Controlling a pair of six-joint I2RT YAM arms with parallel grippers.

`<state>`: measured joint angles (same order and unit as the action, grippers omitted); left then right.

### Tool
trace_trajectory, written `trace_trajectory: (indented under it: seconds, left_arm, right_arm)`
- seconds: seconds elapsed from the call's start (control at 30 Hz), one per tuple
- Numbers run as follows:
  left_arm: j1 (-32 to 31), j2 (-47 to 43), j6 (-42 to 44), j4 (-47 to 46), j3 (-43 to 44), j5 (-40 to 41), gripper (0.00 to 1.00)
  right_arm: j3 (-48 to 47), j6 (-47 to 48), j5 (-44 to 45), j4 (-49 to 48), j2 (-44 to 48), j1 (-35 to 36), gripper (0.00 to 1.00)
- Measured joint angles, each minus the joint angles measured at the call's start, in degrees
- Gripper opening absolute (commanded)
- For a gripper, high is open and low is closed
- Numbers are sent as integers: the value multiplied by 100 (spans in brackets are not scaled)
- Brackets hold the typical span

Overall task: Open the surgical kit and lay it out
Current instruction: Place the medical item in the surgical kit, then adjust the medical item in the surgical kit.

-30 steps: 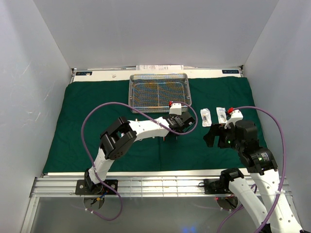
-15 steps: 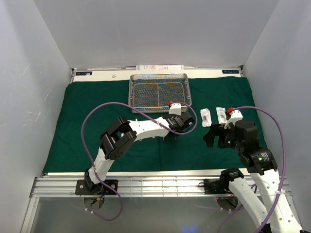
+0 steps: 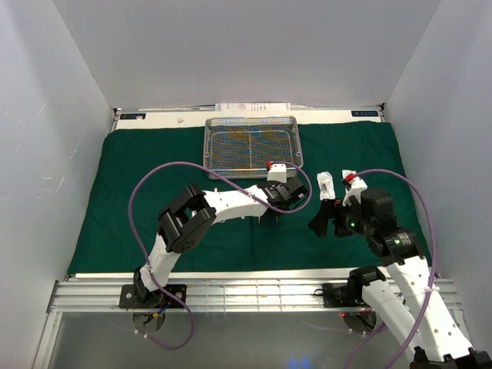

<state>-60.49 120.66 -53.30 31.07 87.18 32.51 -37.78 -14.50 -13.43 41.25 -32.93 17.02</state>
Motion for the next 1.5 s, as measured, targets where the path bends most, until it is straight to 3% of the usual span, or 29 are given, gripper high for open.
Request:
trace_trajectory:
  seconds: [0.43, 0.73, 0.93, 1.13, 1.5]
  left_arm:
    - [2, 0, -129, 66, 0, -39, 2]
    - [28, 0, -247, 155, 0, -66, 2]
    - [33, 0, -293, 162, 0, -94, 2]
    - [37, 7, -313, 166, 0, -103, 2]
    - [37, 131, -330, 197, 173, -103, 2]
  right_arm:
    - [1792, -1005, -1143, -2026, -654, 0, 69]
    - [2286, -1698, -1912, -3921, -1567, 2, 51]
    - [2293, -2009, -2358, -5112, -2378, 35, 27]
    - [2295, -2398, -2732, -6109, -3204, 76, 18]
    - [2308, -3088, -3077, -7696, -4411, 177, 15]
